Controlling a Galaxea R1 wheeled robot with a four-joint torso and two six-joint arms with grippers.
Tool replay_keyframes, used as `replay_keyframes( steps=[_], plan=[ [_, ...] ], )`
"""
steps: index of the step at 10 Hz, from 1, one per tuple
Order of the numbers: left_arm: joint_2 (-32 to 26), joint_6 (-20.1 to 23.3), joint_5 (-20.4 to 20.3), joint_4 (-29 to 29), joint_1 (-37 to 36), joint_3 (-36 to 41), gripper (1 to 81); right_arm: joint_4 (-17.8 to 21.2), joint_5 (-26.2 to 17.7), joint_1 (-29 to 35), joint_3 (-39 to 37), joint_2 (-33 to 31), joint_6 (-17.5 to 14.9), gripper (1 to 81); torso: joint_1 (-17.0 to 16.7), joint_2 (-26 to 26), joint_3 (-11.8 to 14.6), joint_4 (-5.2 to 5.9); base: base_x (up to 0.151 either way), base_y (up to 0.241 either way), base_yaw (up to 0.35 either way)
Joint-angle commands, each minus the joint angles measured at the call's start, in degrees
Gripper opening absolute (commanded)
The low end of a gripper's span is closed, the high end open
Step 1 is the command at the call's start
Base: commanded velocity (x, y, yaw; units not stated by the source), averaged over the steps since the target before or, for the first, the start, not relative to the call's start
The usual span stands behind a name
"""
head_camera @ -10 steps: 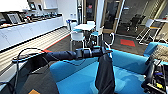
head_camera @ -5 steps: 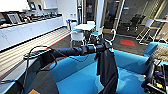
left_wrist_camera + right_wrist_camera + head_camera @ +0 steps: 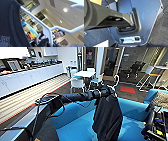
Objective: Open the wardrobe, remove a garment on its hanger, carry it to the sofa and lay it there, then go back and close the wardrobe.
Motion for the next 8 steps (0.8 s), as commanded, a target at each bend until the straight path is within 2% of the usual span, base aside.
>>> replay_keyframes(
  steps=[1,3,8],
  plan=[
    [4.1,0.2,-1.1,0.2,-11.3,-3.0,1.0,-0.8,-3.0,0.1,0.0,-0.2,0.0,81.1,0.0,0.0,0.0,0.00,0.000,0.000,0.000],
    [6.4,0.2,-1.1,0.4,-11.0,-9.1,1.0,-0.8,-3.0,0.1,-0.1,-0.1,0.0,81.1,0.0,0.0,0.0,0.00,0.000,0.000,0.000],
    [6.6,0.2,-0.9,1.5,-8.0,-15.6,1.0,-0.7,-3.3,0.3,-0.2,0.2,0.0,81.1,0.0,0.0,0.0,0.00,0.000,0.000,0.000]
  ],
)
